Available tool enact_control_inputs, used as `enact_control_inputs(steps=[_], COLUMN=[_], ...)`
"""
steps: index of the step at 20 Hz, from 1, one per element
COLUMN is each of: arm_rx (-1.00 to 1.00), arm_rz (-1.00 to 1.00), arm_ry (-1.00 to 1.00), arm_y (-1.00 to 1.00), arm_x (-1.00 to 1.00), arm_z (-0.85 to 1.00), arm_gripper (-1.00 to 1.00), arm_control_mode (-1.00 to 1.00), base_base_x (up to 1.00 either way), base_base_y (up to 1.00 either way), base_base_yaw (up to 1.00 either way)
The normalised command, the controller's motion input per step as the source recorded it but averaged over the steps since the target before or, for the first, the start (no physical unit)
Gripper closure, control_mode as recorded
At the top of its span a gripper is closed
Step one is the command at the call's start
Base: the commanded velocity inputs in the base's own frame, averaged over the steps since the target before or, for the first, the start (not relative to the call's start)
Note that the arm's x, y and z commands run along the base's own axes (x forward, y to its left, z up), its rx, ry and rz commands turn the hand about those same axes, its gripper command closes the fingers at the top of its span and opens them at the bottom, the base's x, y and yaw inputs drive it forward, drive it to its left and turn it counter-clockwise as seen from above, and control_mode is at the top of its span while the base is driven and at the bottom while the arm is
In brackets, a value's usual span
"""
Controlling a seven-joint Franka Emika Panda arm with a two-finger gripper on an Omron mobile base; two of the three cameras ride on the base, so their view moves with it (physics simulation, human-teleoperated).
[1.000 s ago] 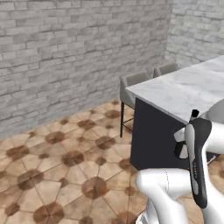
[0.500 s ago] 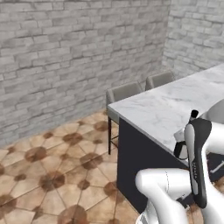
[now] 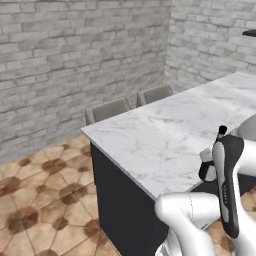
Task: Move the drinks to the dining counter.
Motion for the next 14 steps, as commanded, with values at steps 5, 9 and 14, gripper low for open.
enact_control_inputs(steps=[5, 9, 14], arm_rx=[0.00, 0.00, 0.00], arm_rz=[0.00, 0.00, 0.00], arm_ry=[0.00, 0.00, 0.00], arm_y=[0.00, 0.00, 0.00], arm_x=[0.00, 0.00, 0.00], arm_z=[0.00, 0.00, 0.00], arm_gripper=[1.00, 1.00, 1.00], arm_control_mode=[1.00, 1.00, 1.00], base_base_x=[0.65, 0.64, 0.29], base_base_y=[-0.71, -0.62, -0.66], base_base_yaw=[0.11, 0.25, 0.31])
